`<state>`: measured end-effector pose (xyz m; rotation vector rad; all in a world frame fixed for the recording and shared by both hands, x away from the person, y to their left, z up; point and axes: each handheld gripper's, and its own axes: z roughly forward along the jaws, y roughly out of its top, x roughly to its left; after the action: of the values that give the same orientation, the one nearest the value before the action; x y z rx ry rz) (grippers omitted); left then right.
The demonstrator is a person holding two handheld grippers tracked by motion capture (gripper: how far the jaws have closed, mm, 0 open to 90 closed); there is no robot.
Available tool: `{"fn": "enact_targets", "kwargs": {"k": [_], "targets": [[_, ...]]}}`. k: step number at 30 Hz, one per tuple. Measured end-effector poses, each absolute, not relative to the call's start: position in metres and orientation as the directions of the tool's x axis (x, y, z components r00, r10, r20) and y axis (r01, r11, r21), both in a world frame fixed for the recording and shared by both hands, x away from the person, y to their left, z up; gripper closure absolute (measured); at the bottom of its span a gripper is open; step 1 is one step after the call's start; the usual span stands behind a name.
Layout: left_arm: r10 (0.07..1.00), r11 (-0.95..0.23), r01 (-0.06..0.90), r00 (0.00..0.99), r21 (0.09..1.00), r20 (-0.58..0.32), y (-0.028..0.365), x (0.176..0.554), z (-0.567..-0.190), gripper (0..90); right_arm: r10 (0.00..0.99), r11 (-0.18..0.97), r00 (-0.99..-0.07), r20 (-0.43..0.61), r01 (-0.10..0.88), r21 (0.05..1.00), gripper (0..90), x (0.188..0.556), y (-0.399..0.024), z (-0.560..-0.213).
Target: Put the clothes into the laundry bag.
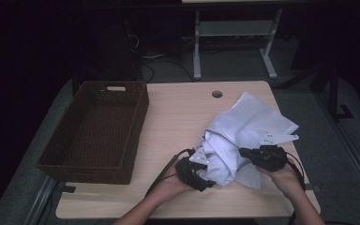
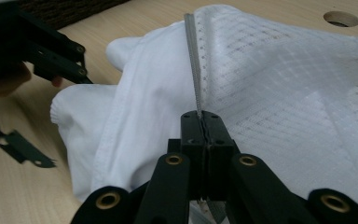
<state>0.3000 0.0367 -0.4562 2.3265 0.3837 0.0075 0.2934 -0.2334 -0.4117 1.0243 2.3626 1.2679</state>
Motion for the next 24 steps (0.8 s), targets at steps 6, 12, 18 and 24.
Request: {"fn": "enact_targets", "kwargs": {"k": [6, 12, 18, 24], "targets": [[0.243, -0.675, 0.242, 0.965, 0.697, -0.1, 0.024, 0.299, -0.46, 70.5, 0.696, 0.361, -0.713, 0.088, 0.453, 0.815, 88.2, 0.293, -0.234, -0.41], [0.256, -0.615, 0.268, 0.957, 0.742, -0.134, 0.022, 0.304, -0.456, 87.1, 0.7, 0.352, -0.708, 0.09, 0.451, 0.82, 88.3, 0.292, -0.238, -0.407], [0.28, -0.544, 0.27, 0.951, 0.794, -0.132, 0.017, 0.315, -0.44, 87.2, 0.707, 0.324, -0.701, 0.094, 0.44, 0.837, 88.3, 0.291, -0.243, -0.4], [0.316, -0.505, 0.264, 0.943, 0.822, -0.108, 0.008, 0.326, -0.423, 87.2, 0.706, 0.309, -0.703, 0.092, 0.422, 0.852, 88.3, 0.29, -0.245, -0.395]]}}
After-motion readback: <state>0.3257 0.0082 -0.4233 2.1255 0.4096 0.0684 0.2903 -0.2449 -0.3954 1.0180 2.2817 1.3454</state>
